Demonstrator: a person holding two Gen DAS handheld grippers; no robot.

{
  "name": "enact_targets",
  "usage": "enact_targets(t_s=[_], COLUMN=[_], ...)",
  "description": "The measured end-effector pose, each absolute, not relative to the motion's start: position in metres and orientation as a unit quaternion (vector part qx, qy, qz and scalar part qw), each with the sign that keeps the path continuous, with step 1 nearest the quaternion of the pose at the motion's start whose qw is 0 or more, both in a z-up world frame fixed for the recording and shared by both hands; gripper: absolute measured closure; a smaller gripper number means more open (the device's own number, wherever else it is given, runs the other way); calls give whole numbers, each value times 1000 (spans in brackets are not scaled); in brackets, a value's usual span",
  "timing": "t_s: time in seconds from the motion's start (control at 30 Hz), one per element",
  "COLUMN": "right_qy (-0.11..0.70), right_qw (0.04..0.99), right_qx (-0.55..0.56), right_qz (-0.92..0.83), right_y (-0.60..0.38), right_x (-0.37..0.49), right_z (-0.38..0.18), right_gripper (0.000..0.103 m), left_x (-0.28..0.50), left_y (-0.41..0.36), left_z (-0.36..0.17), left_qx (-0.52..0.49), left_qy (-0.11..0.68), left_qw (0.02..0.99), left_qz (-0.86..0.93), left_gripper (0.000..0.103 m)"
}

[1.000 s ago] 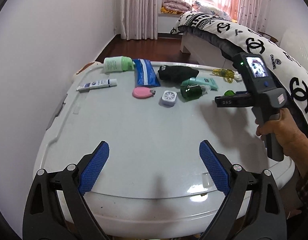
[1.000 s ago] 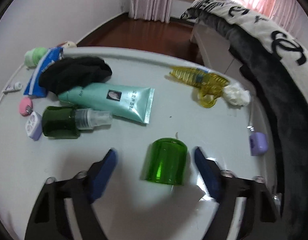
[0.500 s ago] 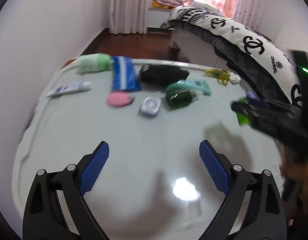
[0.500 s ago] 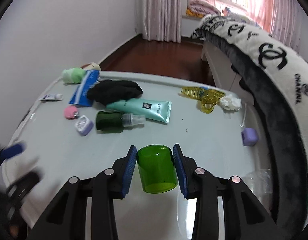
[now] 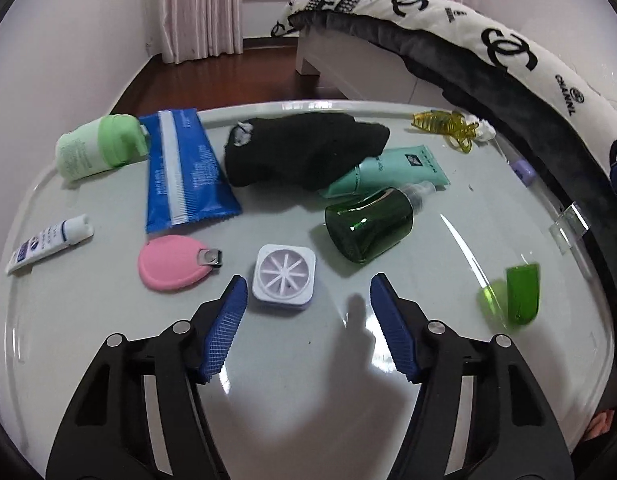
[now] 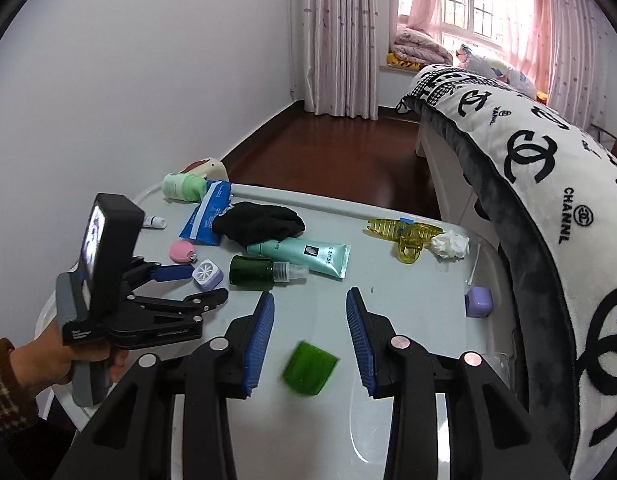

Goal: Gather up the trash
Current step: 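Grasp the green cup with the right tool while the left tool grasps the white square case, then carry the cup and case over the cardboard box and open both tools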

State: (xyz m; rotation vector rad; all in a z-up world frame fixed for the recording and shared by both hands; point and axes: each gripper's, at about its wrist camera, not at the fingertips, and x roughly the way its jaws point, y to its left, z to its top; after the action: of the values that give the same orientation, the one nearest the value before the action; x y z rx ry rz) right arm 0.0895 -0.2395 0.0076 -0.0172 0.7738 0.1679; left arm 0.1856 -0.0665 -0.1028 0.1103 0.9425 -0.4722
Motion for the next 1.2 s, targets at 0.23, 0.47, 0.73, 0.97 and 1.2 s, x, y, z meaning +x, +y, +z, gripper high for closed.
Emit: enact_targets(t_s=[0.23,0.47,0.73,0.97,1.2], right_qy=[393,421,467,489,484], right_qw=[917,904,881,869,872], right_qx=[-2,-26,-44,-55,-34], right_qz=[74,62,66,53,60], right_y=[-247,-246,-217,-212,-215], right_x=[98,107,125,131,126], right_z=[-6,-32,-76,-100,-96], right_gripper=[65,61,50,51,61], left_x=[194,177,125,114,112], left_y=[-70,-59,-45,-48,-53], left_z=[-105,-96,-61,-54,-57], left_qx=[56,66,45,26,18], left_qy=[459,457,433,432,438], left_qw=[859,867,875,870,865], left_qz=[-219,-187,-211,-234,-243], left_gripper=[71,71,71,71,71])
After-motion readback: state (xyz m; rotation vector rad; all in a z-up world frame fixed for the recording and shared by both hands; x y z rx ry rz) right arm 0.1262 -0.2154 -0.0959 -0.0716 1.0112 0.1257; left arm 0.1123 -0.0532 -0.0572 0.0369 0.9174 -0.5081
